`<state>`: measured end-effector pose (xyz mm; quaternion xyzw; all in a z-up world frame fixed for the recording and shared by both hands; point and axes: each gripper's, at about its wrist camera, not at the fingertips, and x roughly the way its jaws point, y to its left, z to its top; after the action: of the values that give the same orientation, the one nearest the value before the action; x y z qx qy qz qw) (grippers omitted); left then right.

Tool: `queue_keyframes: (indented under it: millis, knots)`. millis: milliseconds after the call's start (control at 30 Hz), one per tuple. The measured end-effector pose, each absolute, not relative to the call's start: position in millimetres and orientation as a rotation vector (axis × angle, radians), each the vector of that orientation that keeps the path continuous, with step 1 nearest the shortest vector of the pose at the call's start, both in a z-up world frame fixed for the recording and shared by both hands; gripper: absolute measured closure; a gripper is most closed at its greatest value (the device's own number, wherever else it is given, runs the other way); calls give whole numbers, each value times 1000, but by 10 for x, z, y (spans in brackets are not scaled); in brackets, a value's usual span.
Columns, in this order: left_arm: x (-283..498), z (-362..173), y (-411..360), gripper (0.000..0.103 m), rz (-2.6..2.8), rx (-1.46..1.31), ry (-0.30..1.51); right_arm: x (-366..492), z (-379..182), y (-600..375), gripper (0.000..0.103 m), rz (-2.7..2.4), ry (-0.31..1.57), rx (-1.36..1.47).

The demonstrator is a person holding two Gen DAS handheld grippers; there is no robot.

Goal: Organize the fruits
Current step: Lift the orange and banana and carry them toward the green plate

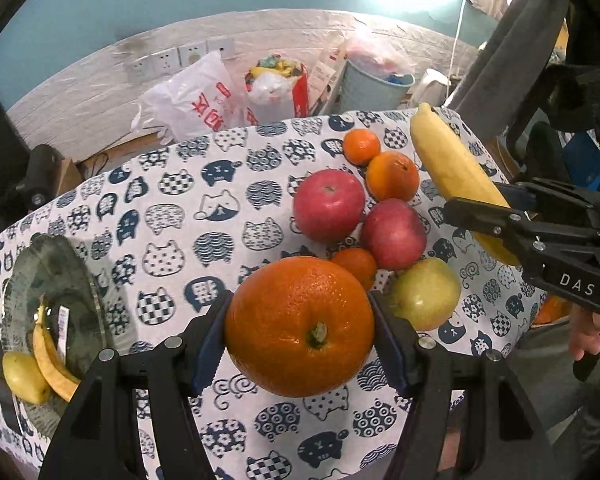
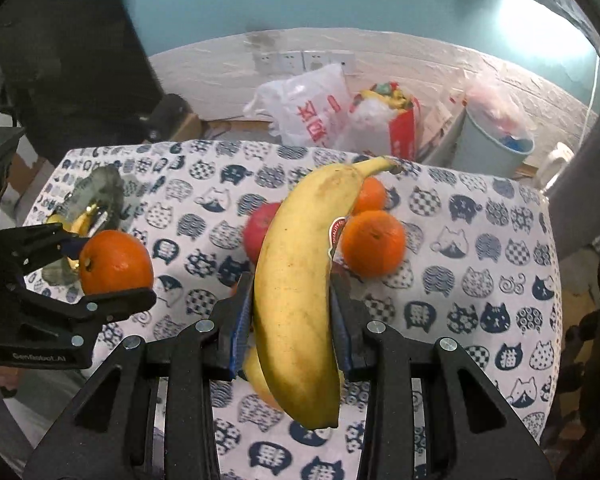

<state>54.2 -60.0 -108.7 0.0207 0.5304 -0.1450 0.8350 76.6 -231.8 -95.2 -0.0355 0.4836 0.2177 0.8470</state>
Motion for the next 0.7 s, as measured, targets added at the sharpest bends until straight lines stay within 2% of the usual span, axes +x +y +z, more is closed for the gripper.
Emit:
queue_keyframes:
  millis: [700]
  knots:
    - [264, -955, 434, 35, -148, -70, 1069, 729, -724, -1179, 69, 635, 1000, -120]
